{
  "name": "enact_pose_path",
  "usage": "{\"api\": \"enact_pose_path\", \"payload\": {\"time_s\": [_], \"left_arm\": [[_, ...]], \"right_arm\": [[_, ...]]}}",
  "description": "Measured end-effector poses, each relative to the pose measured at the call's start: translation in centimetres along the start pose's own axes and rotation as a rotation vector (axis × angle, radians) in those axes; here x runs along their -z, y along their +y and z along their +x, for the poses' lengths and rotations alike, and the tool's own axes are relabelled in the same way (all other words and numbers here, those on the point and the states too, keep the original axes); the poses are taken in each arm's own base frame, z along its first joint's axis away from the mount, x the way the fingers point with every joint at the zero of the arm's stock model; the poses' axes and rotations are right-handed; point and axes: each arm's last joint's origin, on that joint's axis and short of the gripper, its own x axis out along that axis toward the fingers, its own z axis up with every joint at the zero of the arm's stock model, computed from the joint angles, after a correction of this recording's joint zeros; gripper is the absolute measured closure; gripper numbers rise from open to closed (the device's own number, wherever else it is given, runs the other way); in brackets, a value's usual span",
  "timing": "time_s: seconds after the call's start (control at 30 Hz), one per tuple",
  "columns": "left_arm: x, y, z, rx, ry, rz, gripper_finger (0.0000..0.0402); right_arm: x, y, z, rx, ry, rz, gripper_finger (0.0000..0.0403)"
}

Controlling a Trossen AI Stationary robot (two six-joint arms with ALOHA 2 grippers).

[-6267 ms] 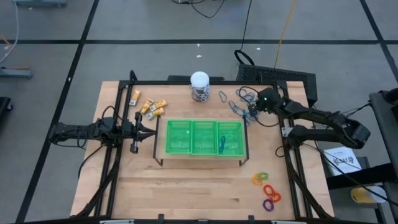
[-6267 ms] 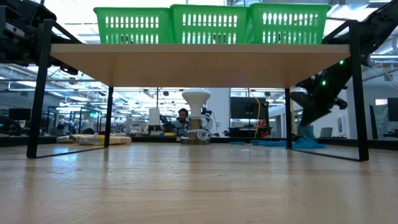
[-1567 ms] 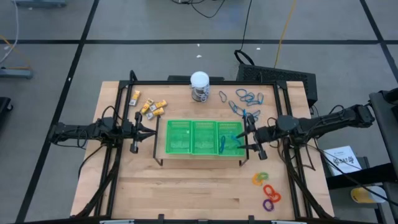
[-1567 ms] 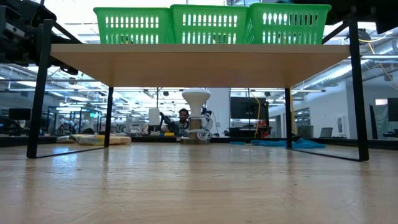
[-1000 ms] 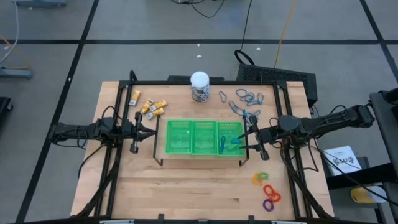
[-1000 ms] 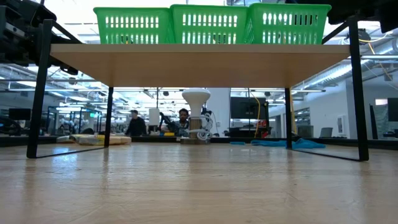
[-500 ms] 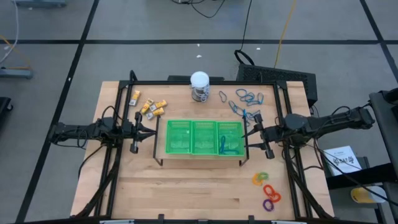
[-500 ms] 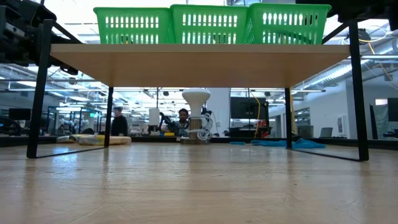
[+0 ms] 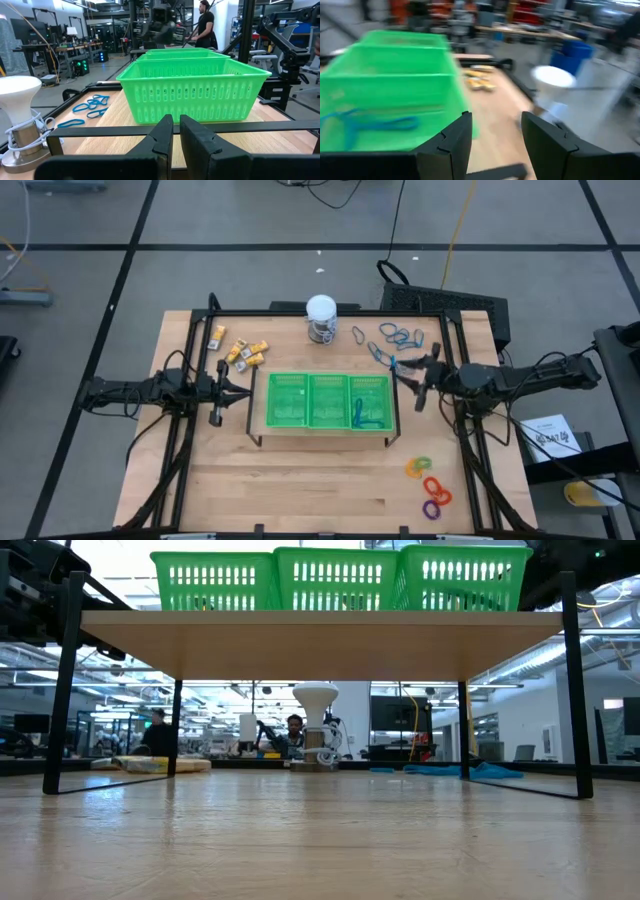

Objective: Pick & Place Office Desk Supplies
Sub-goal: Put the blue rubber band into the right green bin on the shelf

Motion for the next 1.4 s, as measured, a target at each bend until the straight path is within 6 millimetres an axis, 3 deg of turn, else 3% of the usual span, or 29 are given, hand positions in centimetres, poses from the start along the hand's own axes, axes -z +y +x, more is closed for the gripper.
{"api": "enact_pose_path", "payload": {"time_s": [0.13, 0.27, 0.47, 0.6, 0.93, 1.4], "left_arm": [[0.0, 0.0, 0.0, 0.000, 0.000, 0.000, 0.0357], [0.0, 0.0, 0.0, 0.000, 0.000, 0.000, 0.0357], [0.0, 0.0, 0.0, 0.000, 0.000, 0.000, 0.0357], [0.0, 0.0, 0.0, 0.000, 0.000, 0.000, 0.0357], [0.0, 0.0, 0.0, 0.000, 0.000, 0.000, 0.0357], [0.0, 0.0, 0.0, 0.000, 0.000, 0.000, 0.0357]], "right_arm": [[0.7, -0.4, 0.1, 0.170, 0.045, -0.010, 0.0243], [3.5, -0.7, 0.5, 0.333, 0.159, -0.095, 0.0243], [9.0, -0.8, 1.3, 0.303, 0.326, -0.062, 0.0243], [11.2, -1.1, 1.6, 0.248, 0.432, -0.019, 0.0243], [12.6, -2.1, 2.6, 0.206, 0.579, 0.042, 0.0243], [13.4, -2.1, 4.1, 0.101, 0.610, 0.077, 0.0243]]}}
